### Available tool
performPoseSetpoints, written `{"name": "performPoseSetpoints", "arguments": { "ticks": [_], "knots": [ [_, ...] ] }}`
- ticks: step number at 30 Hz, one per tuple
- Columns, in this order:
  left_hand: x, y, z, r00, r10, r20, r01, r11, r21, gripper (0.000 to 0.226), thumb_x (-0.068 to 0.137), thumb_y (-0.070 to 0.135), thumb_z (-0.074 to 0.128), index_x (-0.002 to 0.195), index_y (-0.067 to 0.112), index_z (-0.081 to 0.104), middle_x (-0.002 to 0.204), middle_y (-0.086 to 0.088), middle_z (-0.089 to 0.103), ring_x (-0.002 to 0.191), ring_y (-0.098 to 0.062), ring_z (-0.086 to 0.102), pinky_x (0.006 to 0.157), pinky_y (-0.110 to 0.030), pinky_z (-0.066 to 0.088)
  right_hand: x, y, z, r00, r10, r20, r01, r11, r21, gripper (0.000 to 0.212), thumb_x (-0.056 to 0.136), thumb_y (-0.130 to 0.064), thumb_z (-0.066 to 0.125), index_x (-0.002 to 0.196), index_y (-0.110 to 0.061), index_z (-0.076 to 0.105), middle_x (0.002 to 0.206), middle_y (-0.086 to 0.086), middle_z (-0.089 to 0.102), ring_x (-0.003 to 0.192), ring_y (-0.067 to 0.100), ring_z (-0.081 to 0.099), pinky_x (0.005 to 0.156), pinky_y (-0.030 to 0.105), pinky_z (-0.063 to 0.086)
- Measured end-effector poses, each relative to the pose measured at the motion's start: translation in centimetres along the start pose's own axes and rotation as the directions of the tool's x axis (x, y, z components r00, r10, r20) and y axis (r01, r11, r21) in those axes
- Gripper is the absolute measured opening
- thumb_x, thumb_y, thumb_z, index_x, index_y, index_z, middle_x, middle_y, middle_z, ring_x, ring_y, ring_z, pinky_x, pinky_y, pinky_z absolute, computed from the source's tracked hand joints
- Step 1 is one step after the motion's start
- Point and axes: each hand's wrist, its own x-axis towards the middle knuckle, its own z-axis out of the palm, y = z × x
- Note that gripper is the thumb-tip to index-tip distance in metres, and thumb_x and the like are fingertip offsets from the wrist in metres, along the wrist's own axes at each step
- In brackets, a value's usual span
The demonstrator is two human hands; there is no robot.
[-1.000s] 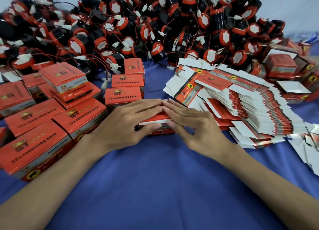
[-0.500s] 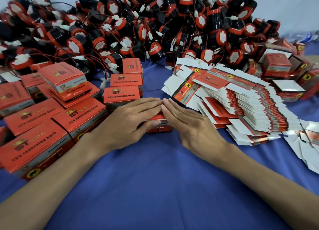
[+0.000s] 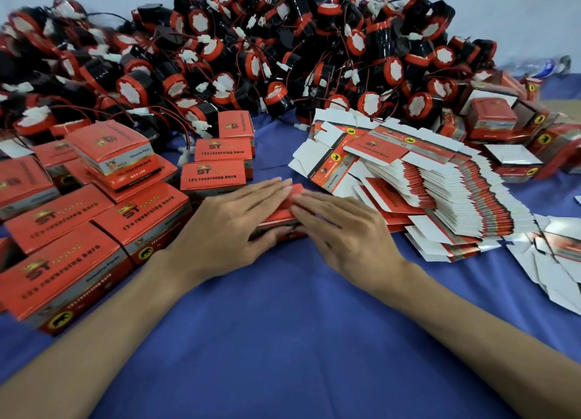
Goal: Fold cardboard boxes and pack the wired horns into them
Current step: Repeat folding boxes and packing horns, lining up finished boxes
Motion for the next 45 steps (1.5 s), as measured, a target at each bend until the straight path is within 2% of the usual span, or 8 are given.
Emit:
{"name": "performPoseSetpoints", "arguments": {
  "ticks": [12,16,21,28,35,39,42,45],
  "knots": [
    [0.2,0.7,0.2,0.994,-0.023,-0.103,0.025,1.000,0.018,0.033,0.091,0.023,0.061,0.117,0.005,0.069,0.122,-0.005,0.067,0.116,-0.024,0.063,0.092,-0.044,0.055,0.9,1.4,0.0,0.981,0.195,0.003,-0.185,0.926,0.329,0.014,0.079,-0.010,0.075,0.093,-0.008,0.077,0.094,0.003,0.075,0.087,0.017,0.072,0.078,0.036,0.058],
    [0.6,1.6,0.4,0.977,-0.004,-0.213,0.050,0.976,0.210,0.024,0.084,0.026,0.066,0.098,0.011,0.078,0.098,-0.007,0.074,0.078,-0.029,0.071,0.097,-0.049,0.050,1.8,3.6,-0.7,0.909,0.415,-0.035,-0.416,0.908,-0.052,0.027,0.087,-0.020,0.065,0.110,-0.006,0.070,0.102,0.015,0.072,0.092,0.033,0.068,0.082,0.043,0.053],
    [0.2,2.1,0.5,0.979,-0.107,-0.172,0.145,0.963,0.227,0.028,0.084,0.026,0.061,0.107,0.016,0.074,0.095,-0.009,0.068,0.081,-0.034,0.062,0.095,-0.052,0.049,1.2,5.3,-1.2,0.553,0.706,0.441,-0.485,0.704,-0.519,0.061,0.099,-0.041,0.037,0.148,-0.005,0.028,0.157,0.014,0.023,0.146,0.025,0.021,0.116,0.037,0.018],
    [0.3,-0.8,1.1,0.972,-0.183,-0.151,0.228,0.896,0.382,0.028,0.089,0.015,0.060,0.115,0.020,0.070,0.110,-0.006,0.067,0.102,-0.033,0.061,0.103,-0.060,0.037,1.2,4.8,-1.3,0.741,0.647,0.179,-0.521,0.723,-0.454,0.034,0.084,-0.017,0.061,0.115,-0.006,0.066,0.085,0.021,0.070,0.085,0.038,0.066,0.100,0.043,0.040],
    [-0.1,-1.8,1.2,0.943,-0.306,-0.131,0.331,0.825,0.459,0.035,0.085,0.012,0.065,0.119,0.011,0.066,0.115,-0.014,0.063,0.108,-0.037,0.057,0.104,-0.060,0.036,1.1,5.2,0.0,0.582,0.713,0.391,-0.418,0.675,-0.608,0.066,0.094,-0.040,0.039,0.148,-0.005,0.021,0.148,0.014,0.040,0.133,0.027,0.045,0.118,0.050,0.002],
    [0.4,-0.5,0.7,0.954,-0.224,-0.197,0.276,0.913,0.300,0.026,0.085,0.016,0.056,0.105,0.009,0.071,0.110,-0.013,0.065,0.103,-0.036,0.060,0.099,-0.052,0.042,1.4,4.4,-0.2,0.762,0.597,0.252,-0.376,0.724,-0.578,0.034,0.092,-0.026,0.045,0.118,-0.010,0.060,0.094,0.009,0.073,0.085,0.029,0.069,0.120,0.042,0.010],
    [0.6,0.8,0.4,0.947,-0.182,-0.264,0.199,0.979,0.038,0.021,0.090,0.014,0.055,0.096,0.004,0.072,0.101,-0.010,0.068,0.091,-0.029,0.063,0.083,-0.040,0.050,1.5,3.5,-0.9,0.945,0.301,-0.128,-0.325,0.903,-0.280,0.010,0.083,0.001,0.064,0.089,-0.002,0.072,0.072,0.011,0.072,0.065,0.027,0.068,0.092,0.037,0.049],
    [0.4,1.8,0.5,0.900,-0.370,-0.231,0.297,0.908,-0.296,0.032,0.094,0.028,0.052,0.120,0.011,0.061,0.124,-0.002,0.058,0.115,-0.018,0.055,0.099,-0.031,0.045,2.6,1.8,-1.9,0.829,0.343,-0.441,-0.310,0.939,0.149,0.012,0.090,-0.002,0.057,0.089,0.005,0.067,0.066,0.014,0.065,0.059,0.015,0.052,0.055,0.019,0.039]
  ]
}}
